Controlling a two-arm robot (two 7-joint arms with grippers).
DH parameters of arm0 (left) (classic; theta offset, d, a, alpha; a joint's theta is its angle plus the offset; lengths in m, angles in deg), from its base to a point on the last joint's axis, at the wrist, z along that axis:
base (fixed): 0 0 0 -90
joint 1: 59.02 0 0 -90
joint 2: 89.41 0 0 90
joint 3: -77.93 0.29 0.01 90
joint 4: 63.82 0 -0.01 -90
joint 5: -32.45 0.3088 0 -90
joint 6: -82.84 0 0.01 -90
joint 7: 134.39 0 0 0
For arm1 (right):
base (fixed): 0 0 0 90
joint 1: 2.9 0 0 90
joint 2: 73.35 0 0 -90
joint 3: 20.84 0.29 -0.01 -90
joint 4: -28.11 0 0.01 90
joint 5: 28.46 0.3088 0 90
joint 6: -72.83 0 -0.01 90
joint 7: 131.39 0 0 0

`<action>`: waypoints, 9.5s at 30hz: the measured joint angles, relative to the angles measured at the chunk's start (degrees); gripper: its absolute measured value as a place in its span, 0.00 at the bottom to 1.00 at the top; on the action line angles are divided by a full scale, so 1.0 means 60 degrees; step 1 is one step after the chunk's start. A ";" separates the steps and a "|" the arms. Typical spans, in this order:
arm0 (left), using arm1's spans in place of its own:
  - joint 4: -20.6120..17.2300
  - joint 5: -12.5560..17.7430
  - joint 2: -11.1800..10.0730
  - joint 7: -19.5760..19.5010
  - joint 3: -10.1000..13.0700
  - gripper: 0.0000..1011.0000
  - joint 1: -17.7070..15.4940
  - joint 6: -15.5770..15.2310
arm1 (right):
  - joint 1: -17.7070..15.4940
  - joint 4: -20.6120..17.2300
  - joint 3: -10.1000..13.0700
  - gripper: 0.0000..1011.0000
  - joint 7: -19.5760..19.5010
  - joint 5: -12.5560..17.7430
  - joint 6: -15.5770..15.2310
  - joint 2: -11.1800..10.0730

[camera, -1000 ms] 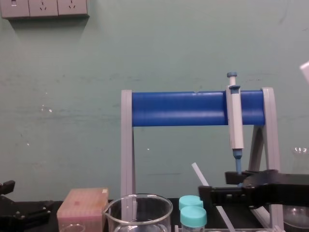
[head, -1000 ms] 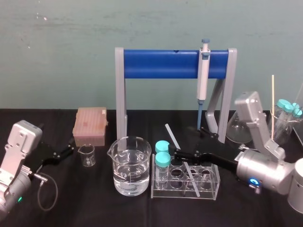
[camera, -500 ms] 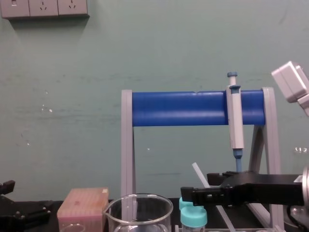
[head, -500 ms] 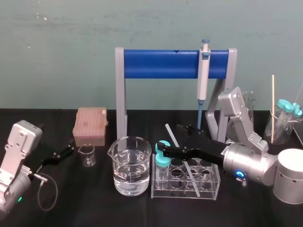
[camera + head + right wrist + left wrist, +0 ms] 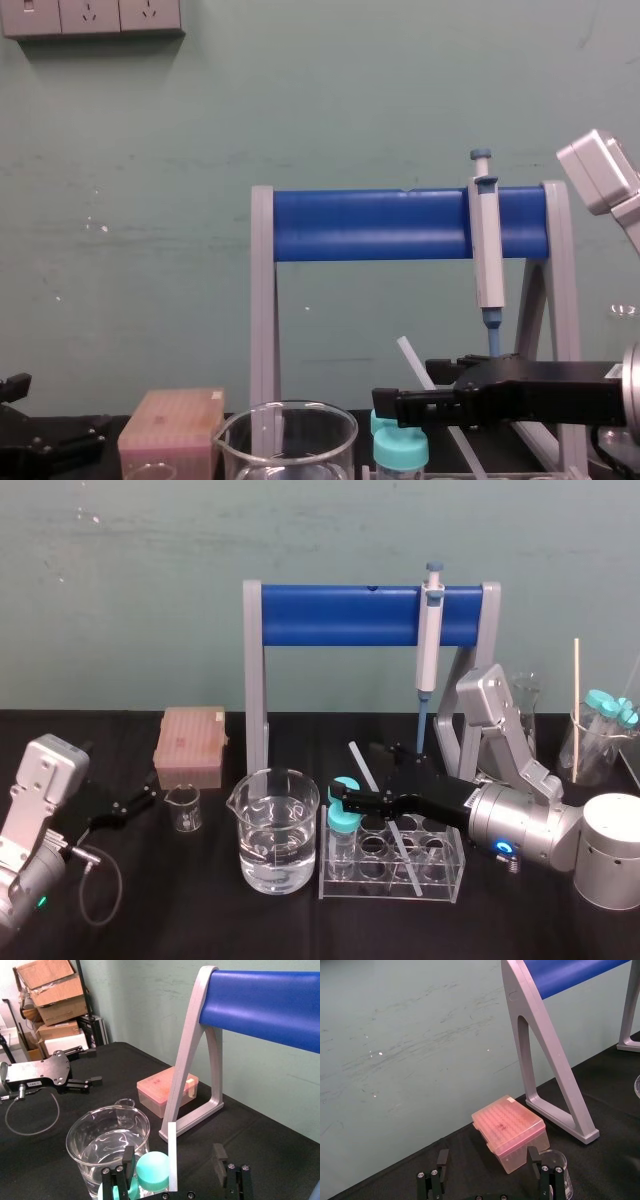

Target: Pick up the stirring rod with one hand, then place it down.

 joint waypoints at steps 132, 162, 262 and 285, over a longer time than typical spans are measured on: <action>0.0000 0.0001 0.0001 0.0000 0.0000 0.99 0.0000 0.0000 | -0.1617 -0.1571 0.2781 0.07 0.0090 0.0856 0.3804 0.0151; 0.0000 0.0000 0.0000 0.0000 0.0000 0.99 0.0000 0.0000 | -0.1637 -0.1519 0.2768 0.07 0.0087 0.0874 0.3770 0.0144; 0.0000 0.0000 0.0000 0.0000 0.0000 0.99 0.0000 0.0000 | -0.1035 0.0829 0.1162 0.07 0.0655 0.0793 0.2964 0.0783; 0.0000 0.0000 0.0000 0.0000 0.0000 0.99 0.0000 0.0000 | -0.1037 0.0870 0.1146 0.07 0.0577 0.0649 0.2914 0.0731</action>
